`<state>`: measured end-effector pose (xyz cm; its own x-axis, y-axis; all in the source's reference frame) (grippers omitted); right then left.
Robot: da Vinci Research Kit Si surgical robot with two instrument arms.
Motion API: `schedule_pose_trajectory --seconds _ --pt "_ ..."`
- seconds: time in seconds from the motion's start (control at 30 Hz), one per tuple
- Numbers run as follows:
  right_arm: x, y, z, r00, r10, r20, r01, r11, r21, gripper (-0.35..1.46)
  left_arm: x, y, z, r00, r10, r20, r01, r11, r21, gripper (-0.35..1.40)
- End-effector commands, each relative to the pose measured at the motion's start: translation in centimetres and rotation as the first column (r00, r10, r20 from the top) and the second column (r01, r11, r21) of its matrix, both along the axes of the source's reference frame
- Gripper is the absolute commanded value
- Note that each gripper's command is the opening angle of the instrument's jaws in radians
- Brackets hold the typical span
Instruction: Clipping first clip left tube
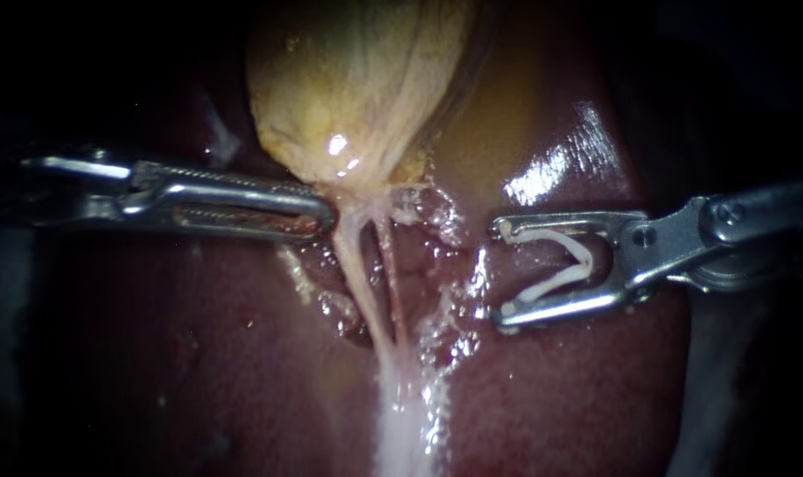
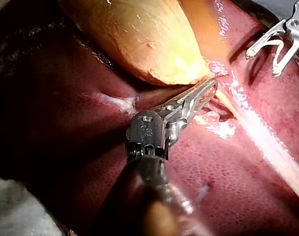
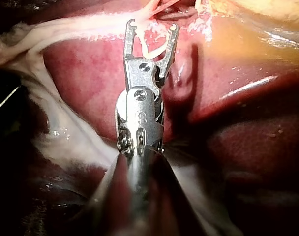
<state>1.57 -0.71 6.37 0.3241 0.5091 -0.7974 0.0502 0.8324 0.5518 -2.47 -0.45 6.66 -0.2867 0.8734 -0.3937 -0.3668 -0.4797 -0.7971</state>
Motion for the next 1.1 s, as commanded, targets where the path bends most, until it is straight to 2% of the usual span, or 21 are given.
schedule_pose_trajectory --seconds 0.03,0.37,0.93,1.1 --pt "0.0 0.0 0.0 1.0 0.0 0.0 0.0 1.0 0.0 0.49 0.0 0.0 -0.02 1.0 0.003 0.003 -0.003 1.0 -0.009 -0.35" --pt "0.11 -0.05 0.04 1.0 0.0 0.0 0.0 1.0 -0.002 0.49 -0.01 0.0 -0.03 1.0 0.003 0.003 -0.003 1.0 -0.009 -0.35" --pt "0.76 -0.5 0.35 0.9982 -0.05 -0.033 0.051 0.999 0.004 0.49 -0.03 0.01 -0.01 1.0 0.002 0.003 -0.002 1.0 -0.009 -0.35" --pt "0.9 -0.58 0.42 0.9976 -0.059 -0.037 0.059 0.998 0.013 0.49 -0.04 0.01 -0.01 1.0 0.002 0.002 -0.002 1.0 -0.009 -0.35"
